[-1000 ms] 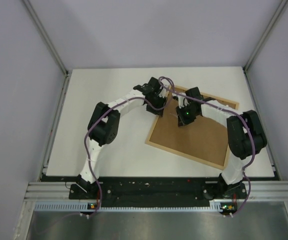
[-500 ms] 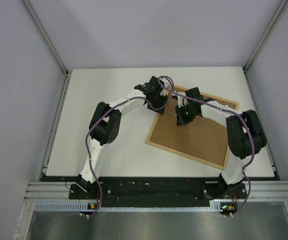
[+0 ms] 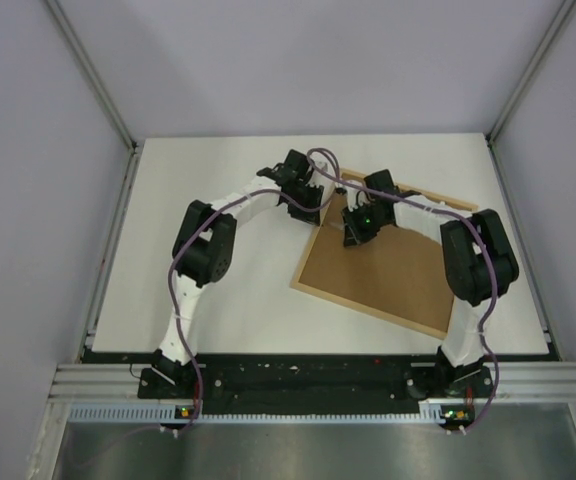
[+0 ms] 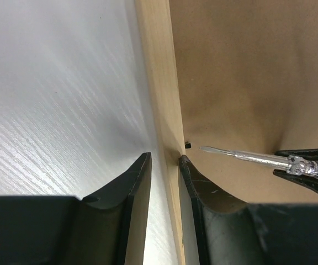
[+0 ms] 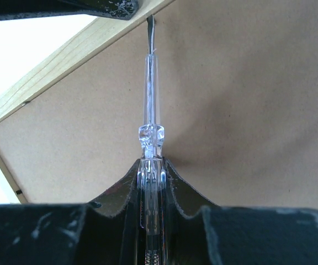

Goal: Take the photo out of the frame
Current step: Release the photo frame item from the photo frame.

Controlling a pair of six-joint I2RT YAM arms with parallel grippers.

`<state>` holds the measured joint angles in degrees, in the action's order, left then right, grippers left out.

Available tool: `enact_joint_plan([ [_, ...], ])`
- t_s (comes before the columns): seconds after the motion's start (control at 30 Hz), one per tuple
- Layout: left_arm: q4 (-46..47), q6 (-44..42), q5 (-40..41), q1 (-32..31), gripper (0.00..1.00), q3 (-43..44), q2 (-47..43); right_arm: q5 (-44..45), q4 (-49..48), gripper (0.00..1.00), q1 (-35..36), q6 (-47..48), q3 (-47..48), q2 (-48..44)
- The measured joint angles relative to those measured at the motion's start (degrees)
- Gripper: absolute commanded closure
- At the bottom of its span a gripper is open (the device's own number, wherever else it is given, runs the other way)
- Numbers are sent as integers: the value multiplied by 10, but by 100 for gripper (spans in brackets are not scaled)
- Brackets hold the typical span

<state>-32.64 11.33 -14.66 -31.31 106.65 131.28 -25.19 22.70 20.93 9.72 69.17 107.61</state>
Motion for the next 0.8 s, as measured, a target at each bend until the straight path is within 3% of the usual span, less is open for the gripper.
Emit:
enact_joint_plan([
  [0.57, 23, 10, -57, 16, 69, -20, -3, 20, 10, 100, 13, 12, 22, 16],
  [0.8, 22, 13, -61, 17, 69, -21, -3, 71, 37, 100, 35, 27, 39, 17],
])
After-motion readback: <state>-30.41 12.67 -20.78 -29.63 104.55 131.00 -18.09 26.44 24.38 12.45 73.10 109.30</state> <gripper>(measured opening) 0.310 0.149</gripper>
